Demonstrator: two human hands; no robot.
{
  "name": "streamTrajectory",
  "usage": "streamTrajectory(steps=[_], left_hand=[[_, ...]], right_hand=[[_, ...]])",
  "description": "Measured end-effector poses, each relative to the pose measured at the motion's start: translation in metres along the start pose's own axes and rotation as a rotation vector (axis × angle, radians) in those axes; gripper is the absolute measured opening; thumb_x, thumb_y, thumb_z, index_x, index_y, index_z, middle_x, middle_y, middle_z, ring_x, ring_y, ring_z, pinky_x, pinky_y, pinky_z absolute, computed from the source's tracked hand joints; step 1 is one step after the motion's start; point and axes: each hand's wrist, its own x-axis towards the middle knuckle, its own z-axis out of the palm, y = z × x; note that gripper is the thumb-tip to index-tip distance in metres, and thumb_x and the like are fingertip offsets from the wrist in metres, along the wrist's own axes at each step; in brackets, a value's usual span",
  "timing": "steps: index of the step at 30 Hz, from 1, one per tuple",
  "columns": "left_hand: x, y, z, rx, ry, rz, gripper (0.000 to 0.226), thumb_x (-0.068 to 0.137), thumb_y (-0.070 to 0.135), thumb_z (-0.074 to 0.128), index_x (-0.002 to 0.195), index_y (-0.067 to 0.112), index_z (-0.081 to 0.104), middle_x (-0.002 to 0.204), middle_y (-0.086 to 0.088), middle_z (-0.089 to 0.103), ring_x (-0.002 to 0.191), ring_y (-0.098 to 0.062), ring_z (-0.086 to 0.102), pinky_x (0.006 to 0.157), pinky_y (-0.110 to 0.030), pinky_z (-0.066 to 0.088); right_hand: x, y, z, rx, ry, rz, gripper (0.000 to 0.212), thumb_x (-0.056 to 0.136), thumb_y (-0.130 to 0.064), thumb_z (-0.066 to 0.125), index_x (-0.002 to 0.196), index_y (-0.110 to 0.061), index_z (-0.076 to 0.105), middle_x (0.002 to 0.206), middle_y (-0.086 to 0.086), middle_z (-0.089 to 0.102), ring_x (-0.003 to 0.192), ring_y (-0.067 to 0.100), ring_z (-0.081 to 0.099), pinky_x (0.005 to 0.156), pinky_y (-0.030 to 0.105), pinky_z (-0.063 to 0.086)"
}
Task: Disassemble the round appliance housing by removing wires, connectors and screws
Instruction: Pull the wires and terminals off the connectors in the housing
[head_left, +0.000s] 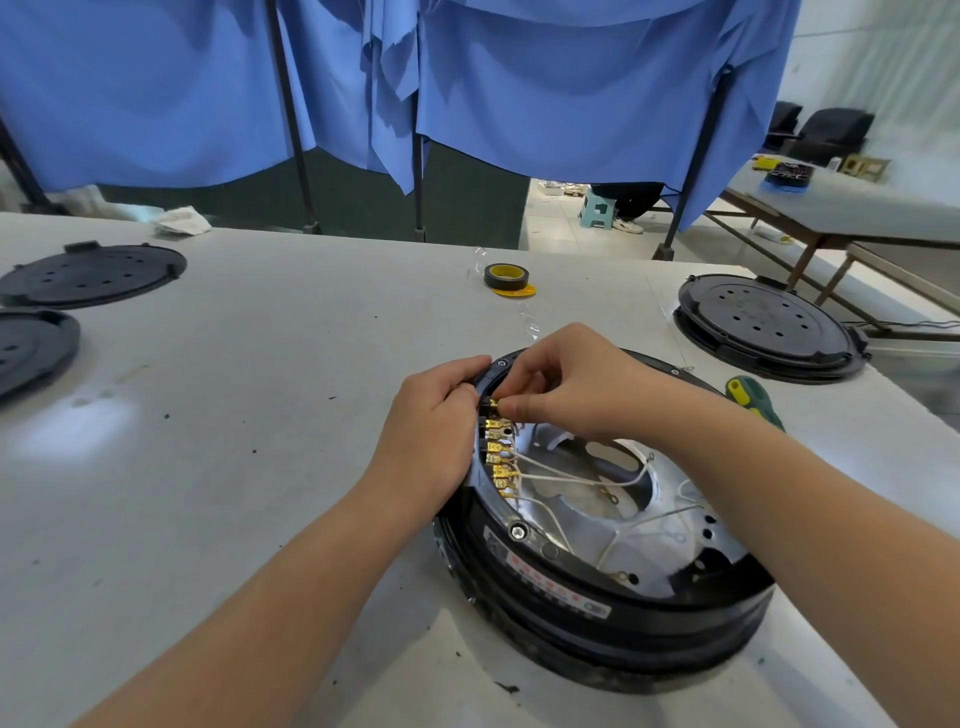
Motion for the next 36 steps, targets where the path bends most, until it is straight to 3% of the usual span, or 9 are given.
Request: streamTrajectory(steps=[3, 6, 11, 16, 18, 22, 26, 32, 36], left_hand=[[-0.001, 0.001, 0.001, 0.009, 0.005, -0.004, 0.042, 0.091, 0.001, 0.042, 0.110, 0.025, 0.070, 0.080, 0.032, 0.062, 0.083, 0.014, 0.060, 0.069, -0.002, 0.045], [-0.001, 0.002, 0.000, -0.003, -0.005, 0.002, 0.047, 0.090, -0.001, 0.042, 0.096, 0.035, 0.071, 0.073, 0.033, 0.064, 0.079, 0.015, 0.060, 0.067, -0.001, 0.044], [0.000, 0.001, 0.001, 0.003, 0.018, 0.001, 0.040, 0.090, -0.001, 0.043, 0.112, 0.018, 0.070, 0.081, 0.032, 0.061, 0.078, 0.020, 0.058, 0.067, 0.003, 0.042], [-0.001, 0.002, 0.001, 0.020, 0.012, -0.001, 0.040, 0.091, 0.001, 0.043, 0.119, 0.016, 0.067, 0.090, 0.024, 0.061, 0.093, 0.003, 0.059, 0.078, -0.008, 0.044], [-0.001, 0.001, 0.001, 0.022, 0.015, -0.007, 0.040, 0.091, 0.001, 0.043, 0.119, 0.016, 0.067, 0.092, 0.022, 0.062, 0.096, -0.001, 0.061, 0.082, -0.012, 0.045], [0.000, 0.001, 0.001, 0.032, 0.021, -0.008, 0.040, 0.090, 0.001, 0.044, 0.110, 0.024, 0.069, 0.080, 0.034, 0.061, 0.086, 0.013, 0.060, 0.074, -0.003, 0.044], [0.000, 0.000, 0.002, 0.038, 0.039, -0.008, 0.040, 0.090, 0.001, 0.044, 0.118, 0.017, 0.068, 0.096, 0.018, 0.064, 0.100, -0.005, 0.061, 0.088, -0.018, 0.045], [0.001, 0.000, 0.001, 0.035, 0.028, -0.021, 0.039, 0.090, 0.001, 0.044, 0.108, 0.025, 0.070, 0.081, 0.032, 0.062, 0.089, 0.008, 0.060, 0.079, -0.012, 0.045], [0.001, 0.000, 0.002, 0.034, 0.061, -0.021, 0.040, 0.089, 0.000, 0.043, 0.116, 0.015, 0.068, 0.102, 0.011, 0.066, 0.105, -0.009, 0.061, 0.094, -0.025, 0.046]], right_hand=[[0.000, 0.000, 0.000, -0.009, -0.012, -0.008, 0.011, 0.083, -0.017, 0.073, 0.074, -0.024, 0.071, 0.046, -0.017, 0.059, 0.043, -0.004, 0.051, 0.045, 0.006, 0.037], [0.000, 0.000, 0.002, -0.014, 0.024, 0.015, 0.014, 0.082, -0.019, 0.073, 0.070, -0.025, 0.070, 0.047, -0.015, 0.060, 0.042, -0.003, 0.052, 0.044, 0.008, 0.038], [0.000, -0.001, 0.005, -0.003, 0.057, 0.054, 0.016, 0.081, -0.020, 0.074, 0.067, -0.026, 0.070, 0.054, -0.010, 0.064, 0.045, -0.001, 0.055, 0.044, 0.011, 0.041], [-0.001, -0.003, 0.001, -0.005, 0.009, 0.029, 0.010, 0.082, -0.014, 0.073, 0.073, -0.019, 0.072, 0.046, -0.012, 0.056, 0.041, -0.002, 0.046, 0.044, 0.009, 0.037], [-0.001, -0.003, 0.002, -0.020, 0.017, 0.036, 0.012, 0.082, -0.016, 0.073, 0.072, -0.022, 0.072, 0.047, -0.014, 0.059, 0.044, -0.003, 0.052, 0.049, 0.011, 0.041], [0.001, -0.004, 0.004, -0.068, 0.060, 0.103, 0.016, 0.079, -0.027, 0.074, 0.064, -0.028, 0.069, 0.062, -0.010, 0.068, 0.067, 0.008, 0.063, 0.069, 0.028, 0.052], [0.001, -0.004, 0.004, -0.051, 0.069, 0.129, 0.019, 0.079, -0.028, 0.075, 0.062, -0.028, 0.069, 0.054, -0.012, 0.063, 0.056, 0.004, 0.057, 0.057, 0.023, 0.045], [0.000, 0.000, -0.006, -0.090, 0.014, 0.046, 0.017, 0.083, -0.018, 0.072, 0.069, -0.028, 0.069, 0.050, -0.019, 0.061, 0.048, -0.006, 0.055, 0.052, 0.011, 0.041], [-0.008, 0.011, -0.018, 0.007, -0.008, 0.091, 0.012, 0.080, -0.020, 0.075, 0.071, -0.026, 0.072, 0.057, -0.011, 0.068, 0.053, -0.004, 0.060, 0.052, 0.011, 0.045]])
